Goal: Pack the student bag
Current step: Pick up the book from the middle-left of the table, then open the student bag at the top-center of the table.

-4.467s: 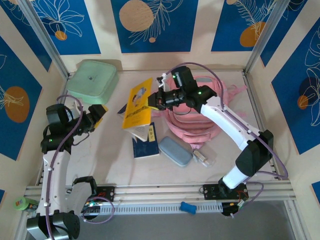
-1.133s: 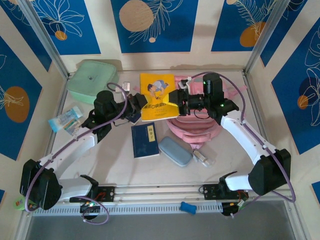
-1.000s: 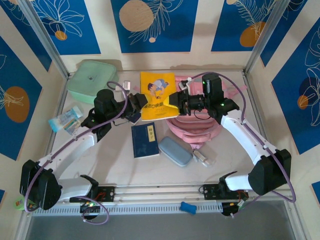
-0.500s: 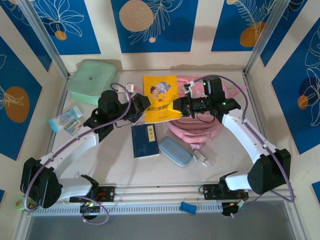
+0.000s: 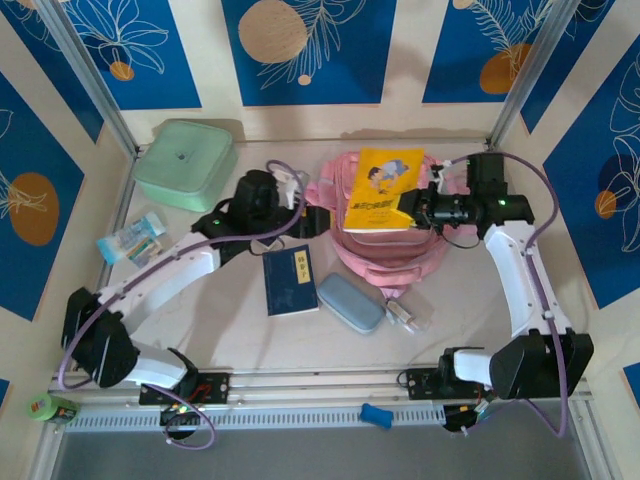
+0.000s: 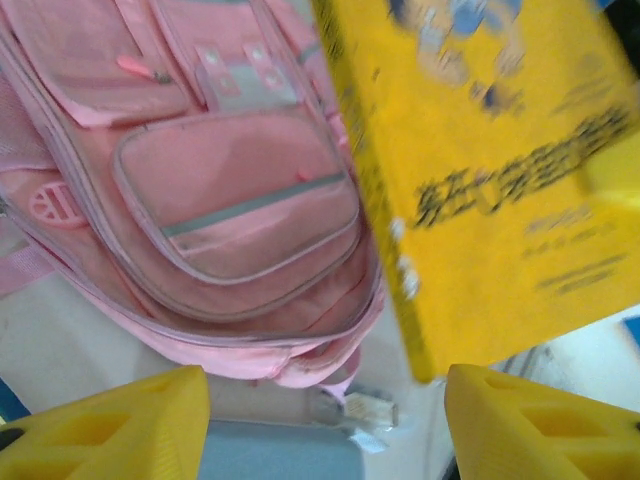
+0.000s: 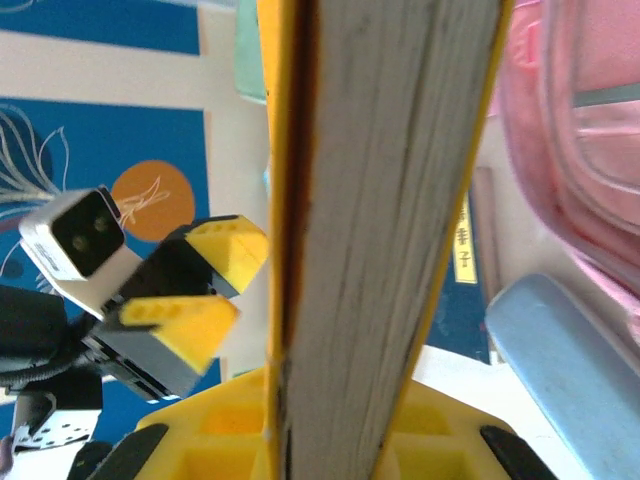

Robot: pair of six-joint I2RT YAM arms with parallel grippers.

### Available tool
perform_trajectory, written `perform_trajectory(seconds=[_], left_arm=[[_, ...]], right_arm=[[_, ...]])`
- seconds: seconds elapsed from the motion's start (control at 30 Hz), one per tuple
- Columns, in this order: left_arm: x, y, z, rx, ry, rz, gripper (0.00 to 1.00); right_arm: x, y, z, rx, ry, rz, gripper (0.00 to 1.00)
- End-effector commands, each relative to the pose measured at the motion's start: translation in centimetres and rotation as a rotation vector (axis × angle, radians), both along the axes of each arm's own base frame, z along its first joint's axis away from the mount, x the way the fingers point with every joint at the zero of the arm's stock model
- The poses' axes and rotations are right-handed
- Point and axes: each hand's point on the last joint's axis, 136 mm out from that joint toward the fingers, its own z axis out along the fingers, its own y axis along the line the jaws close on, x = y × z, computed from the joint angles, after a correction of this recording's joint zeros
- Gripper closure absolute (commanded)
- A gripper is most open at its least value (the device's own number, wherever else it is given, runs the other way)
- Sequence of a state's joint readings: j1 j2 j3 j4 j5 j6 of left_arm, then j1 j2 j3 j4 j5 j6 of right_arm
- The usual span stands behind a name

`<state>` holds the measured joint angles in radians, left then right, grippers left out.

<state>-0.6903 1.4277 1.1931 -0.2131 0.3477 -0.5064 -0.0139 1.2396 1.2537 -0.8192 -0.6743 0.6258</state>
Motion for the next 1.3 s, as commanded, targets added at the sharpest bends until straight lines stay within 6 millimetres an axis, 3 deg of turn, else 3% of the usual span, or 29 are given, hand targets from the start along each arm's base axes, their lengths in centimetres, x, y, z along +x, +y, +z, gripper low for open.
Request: perform_trajectory(seconds=[0.0, 0.23, 0.53, 0.77, 0.93, 1.27], left_arm=[[-0.7, -1.6, -2.5, 0.205, -0.151, -0.159, 0.34], [0.1, -5.3, -6.8, 0.321, -0.248, -0.343, 0.29], [1.4, -8.8, -11.2, 0.475, -0.320, -0.465, 0.26], [1.9, -11.4, -12.3, 0.501, -0.347, -0.506, 0.24], [2.7, -14.0, -14.5, 0.563, -0.426, -0.550, 0.23], [7.3, -15.8, -18.7, 0.702, -0.462, -0.475, 0.25]], right_arm=[[-1.5, -1.9, 0.1, -0.028, -0.014, -0.051, 1.00], [-2.3, -6.5, -2.7, -0.079, 0.063, -0.258, 1.00], [-3.3, -10.2, -4.3, -0.058, 0.096, -0.416, 1.00], [-3.3, -11.1, -4.9, -0.049, 0.111, -0.445, 1.00], [-3.3, -11.6, -5.1, -0.053, 0.112, -0.471, 1.00], [-3.7, -11.7, -6.2, -0.005, 0.144, -0.497, 1.00]])
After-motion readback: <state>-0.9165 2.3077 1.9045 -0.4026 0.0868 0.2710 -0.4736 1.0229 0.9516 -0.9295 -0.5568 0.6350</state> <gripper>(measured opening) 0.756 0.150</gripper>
